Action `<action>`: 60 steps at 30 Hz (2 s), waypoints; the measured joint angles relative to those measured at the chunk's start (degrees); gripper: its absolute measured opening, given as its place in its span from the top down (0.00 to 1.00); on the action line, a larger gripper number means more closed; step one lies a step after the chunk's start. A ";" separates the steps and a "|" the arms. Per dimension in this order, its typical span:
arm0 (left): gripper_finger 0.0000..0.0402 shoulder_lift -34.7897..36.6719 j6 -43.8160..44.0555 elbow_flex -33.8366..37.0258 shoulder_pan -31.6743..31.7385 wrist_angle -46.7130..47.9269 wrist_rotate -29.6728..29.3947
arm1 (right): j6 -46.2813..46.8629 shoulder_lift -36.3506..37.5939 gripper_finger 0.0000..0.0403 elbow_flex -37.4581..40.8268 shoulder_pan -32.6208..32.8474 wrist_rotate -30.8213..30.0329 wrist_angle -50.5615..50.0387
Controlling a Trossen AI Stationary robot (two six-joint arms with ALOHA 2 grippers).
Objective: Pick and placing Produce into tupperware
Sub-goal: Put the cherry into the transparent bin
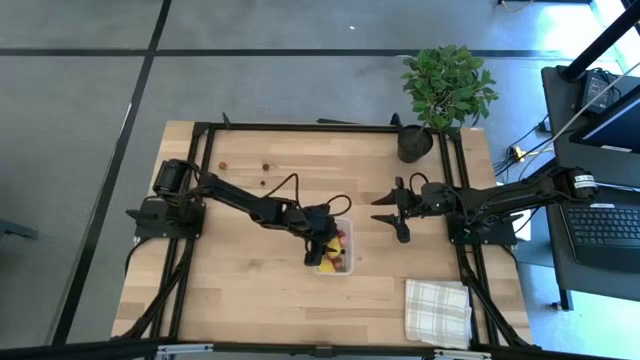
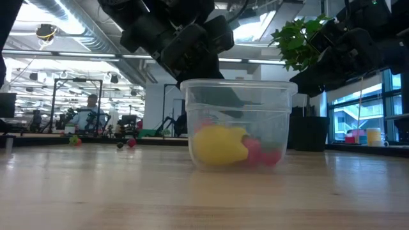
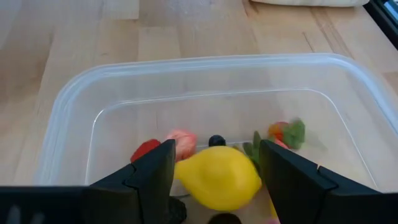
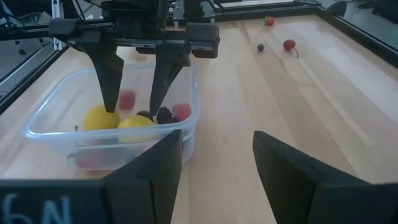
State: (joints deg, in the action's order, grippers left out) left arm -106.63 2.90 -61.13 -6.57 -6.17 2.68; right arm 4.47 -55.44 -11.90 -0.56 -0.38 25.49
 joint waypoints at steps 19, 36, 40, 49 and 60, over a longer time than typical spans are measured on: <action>0.44 16.71 -2.16 0.08 0.86 16.60 -12.18 | -0.04 0.00 0.51 0.00 -0.02 0.00 -0.10; 0.44 29.21 1.03 0.06 27.62 43.95 -20.72 | 1.44 0.02 0.51 0.01 -0.02 0.00 0.01; 0.44 28.37 1.03 0.09 33.44 46.32 -19.55 | 1.46 0.02 0.51 0.02 0.00 0.00 0.11; 0.44 23.60 2.87 0.03 40.10 47.01 -17.14 | 1.50 0.02 0.51 0.02 -0.02 -0.01 1.06; 0.44 10.97 2.60 0.10 40.33 47.94 -16.48 | 2.82 0.02 0.51 0.02 -0.04 -0.01 2.17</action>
State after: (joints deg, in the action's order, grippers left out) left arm -95.66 5.50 -61.04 33.76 41.76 -13.80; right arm 7.29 -55.42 -11.88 -0.60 -0.39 27.66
